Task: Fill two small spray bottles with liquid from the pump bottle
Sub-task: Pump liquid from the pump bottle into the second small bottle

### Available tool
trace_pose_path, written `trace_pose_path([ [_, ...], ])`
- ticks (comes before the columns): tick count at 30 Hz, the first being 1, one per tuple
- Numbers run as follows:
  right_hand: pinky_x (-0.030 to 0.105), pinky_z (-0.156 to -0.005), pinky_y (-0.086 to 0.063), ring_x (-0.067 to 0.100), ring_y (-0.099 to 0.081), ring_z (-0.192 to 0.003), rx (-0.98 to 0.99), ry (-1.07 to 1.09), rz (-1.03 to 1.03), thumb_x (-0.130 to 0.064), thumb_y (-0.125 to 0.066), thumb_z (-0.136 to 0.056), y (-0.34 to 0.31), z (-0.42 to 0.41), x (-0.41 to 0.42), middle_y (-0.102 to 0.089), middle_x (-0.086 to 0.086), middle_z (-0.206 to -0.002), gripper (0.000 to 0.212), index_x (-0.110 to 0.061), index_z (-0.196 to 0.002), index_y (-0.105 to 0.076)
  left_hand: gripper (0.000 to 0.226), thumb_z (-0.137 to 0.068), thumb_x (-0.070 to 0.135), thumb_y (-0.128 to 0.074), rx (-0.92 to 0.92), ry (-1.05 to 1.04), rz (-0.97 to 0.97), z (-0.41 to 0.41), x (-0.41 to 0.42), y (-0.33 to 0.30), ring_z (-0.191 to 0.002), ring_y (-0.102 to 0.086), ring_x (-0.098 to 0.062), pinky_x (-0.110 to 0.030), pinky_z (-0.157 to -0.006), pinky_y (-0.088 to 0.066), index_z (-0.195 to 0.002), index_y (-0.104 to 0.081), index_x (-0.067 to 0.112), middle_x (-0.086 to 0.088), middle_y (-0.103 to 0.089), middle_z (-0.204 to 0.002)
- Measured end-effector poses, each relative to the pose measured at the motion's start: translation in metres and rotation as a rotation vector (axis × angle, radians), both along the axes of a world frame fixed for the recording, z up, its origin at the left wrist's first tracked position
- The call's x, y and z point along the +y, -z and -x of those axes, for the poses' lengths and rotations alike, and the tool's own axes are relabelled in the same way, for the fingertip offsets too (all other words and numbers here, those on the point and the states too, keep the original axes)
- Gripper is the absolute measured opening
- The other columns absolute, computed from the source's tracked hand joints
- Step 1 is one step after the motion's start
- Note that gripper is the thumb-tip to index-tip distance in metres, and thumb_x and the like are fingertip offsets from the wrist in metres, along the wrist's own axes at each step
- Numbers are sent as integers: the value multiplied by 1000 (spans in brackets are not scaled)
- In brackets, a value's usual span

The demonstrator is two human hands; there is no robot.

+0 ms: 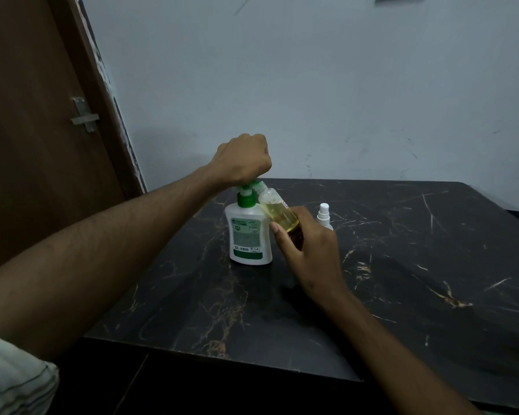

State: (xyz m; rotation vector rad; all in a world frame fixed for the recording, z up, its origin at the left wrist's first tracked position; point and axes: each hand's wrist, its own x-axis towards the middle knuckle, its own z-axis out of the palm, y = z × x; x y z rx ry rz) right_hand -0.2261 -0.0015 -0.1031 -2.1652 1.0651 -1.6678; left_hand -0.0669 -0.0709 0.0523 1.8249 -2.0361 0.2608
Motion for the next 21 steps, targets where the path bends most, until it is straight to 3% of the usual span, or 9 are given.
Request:
trace_pose_path([
  [6, 5, -64, -41, -5, -59, -85, -1, 8, 6, -45, -57, -101, 1, 0, 0, -58, -14, -83, 32, -16, -114, -66, 6, -82, 8, -51, 10, 15, -15, 1, 2, 5, -71, -51, -26, -37, -64, -41, -86, -56, 10, -11, -63, -86],
  [10, 10, -64, -45, 3, -61, -88, -7, -3, 1, -48, -56, -102, 1, 0, -1, -61, -13, -85, 34, -18, -116, -65, 5, -78, 7, -49, 22, 3, 9, 1, 2, 0, -68, -49, -27, -37, -61, -39, -75, -50, 11, -10, -61, -79],
  [15, 8, -65, -44, 0, -60, -85, 11, 10, -1, -47, -56, -102, 3, 0, -2, -60, -14, -86, 33, -18, -116, -65, 14, -78, 8, -50, 31, 16, -8, 3, 3, 6, -73, -59, -33, -43, -66, -50, -85, -62, 3, -14, -68, -86],
  [21, 9, -63, -44, 2, -61, -84, -5, -2, -1, -44, -58, -103, 1, 0, -1, -60, -15, -85, 30, -18, -115, -65, 17, -84, 8, -49, 52, -20, 12, 1, 5, -1, -77, -51, -29, -40, -68, -40, -96, -59, 4, -10, -60, -89],
])
